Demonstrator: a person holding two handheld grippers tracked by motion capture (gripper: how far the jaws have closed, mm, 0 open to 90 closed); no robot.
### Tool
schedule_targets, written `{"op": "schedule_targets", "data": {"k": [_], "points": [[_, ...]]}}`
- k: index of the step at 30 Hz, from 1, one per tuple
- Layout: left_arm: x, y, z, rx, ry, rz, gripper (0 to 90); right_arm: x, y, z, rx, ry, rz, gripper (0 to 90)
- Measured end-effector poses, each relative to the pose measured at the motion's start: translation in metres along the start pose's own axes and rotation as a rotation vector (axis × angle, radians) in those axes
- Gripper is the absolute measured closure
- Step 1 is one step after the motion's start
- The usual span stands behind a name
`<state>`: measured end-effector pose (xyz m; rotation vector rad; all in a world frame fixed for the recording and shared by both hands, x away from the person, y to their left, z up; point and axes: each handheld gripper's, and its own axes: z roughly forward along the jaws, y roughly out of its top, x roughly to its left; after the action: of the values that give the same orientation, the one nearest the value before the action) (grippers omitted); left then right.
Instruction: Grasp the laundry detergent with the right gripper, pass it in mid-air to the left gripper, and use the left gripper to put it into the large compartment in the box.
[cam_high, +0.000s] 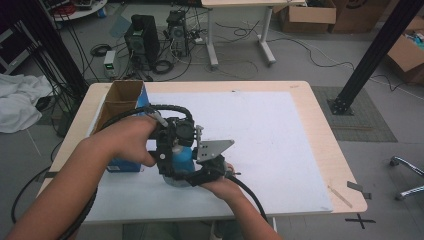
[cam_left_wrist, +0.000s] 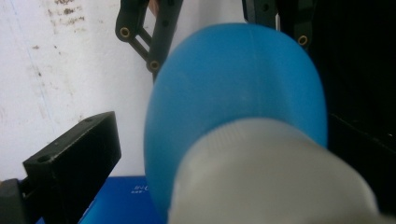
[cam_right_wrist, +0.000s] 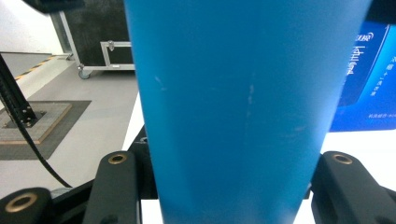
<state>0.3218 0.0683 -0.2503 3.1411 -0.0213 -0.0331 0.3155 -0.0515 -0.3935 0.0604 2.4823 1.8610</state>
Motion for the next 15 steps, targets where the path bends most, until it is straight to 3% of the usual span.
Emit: {"op": "schedule_targets", "data": {"k": [7,15], "points": [[-0.0007,-0.0012,0.0003,-0.003,0.017,0.000,0.5,-0.0007,0.0022,0.0024,0.006,-0.004,-0.006,45.6],[-0.0013,-0.0010,-0.0019,0.002,0.037,0.006,7.6,-0.0013,0.0018,0.0023,0.001,-0.008,0.001,45.6]]}}
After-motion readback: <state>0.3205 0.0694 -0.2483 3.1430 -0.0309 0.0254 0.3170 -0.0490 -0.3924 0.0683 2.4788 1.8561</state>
